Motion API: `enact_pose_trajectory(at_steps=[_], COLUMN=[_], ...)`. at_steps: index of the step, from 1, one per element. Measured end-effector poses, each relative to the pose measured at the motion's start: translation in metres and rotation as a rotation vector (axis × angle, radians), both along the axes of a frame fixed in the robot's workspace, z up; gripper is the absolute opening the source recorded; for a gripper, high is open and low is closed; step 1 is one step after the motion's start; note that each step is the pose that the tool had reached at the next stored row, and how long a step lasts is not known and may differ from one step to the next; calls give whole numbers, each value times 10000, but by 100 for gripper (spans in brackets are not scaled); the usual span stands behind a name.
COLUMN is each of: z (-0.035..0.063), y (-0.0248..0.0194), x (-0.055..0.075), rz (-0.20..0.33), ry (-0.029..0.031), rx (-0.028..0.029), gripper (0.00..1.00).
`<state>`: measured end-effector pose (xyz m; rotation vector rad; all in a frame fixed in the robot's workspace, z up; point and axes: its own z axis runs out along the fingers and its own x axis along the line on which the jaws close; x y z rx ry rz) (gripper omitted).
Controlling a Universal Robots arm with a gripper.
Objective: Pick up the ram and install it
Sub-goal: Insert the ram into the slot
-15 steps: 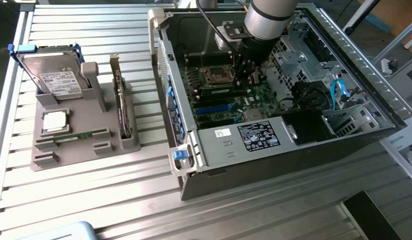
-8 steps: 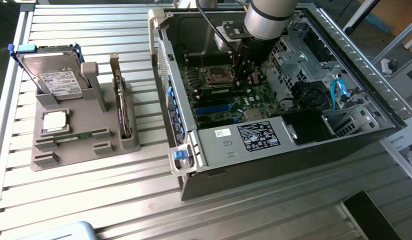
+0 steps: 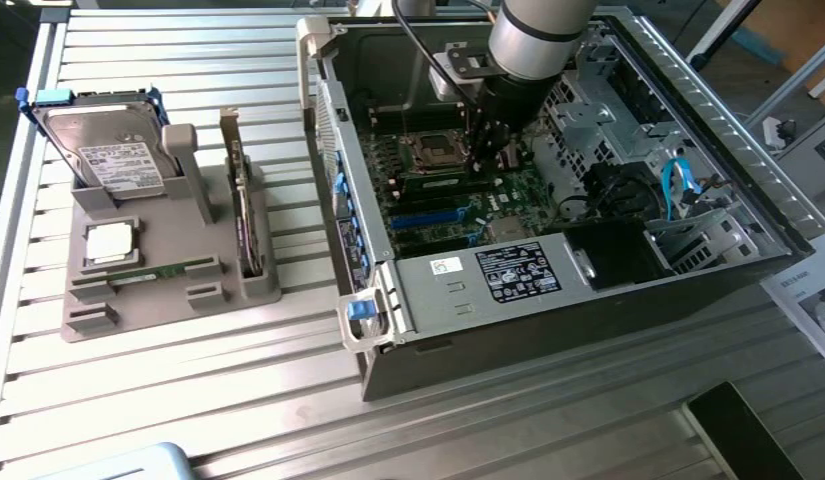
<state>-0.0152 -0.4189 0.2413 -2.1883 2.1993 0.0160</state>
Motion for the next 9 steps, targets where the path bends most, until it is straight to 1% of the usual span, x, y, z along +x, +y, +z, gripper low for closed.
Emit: enact_pose_trajectory(at_steps=[7, 9], z=[-2, -9], y=[-1, 0], x=[0, 0], rz=[19, 19], ry=[-2, -11], rx=[-1, 1], gripper=[12, 12])
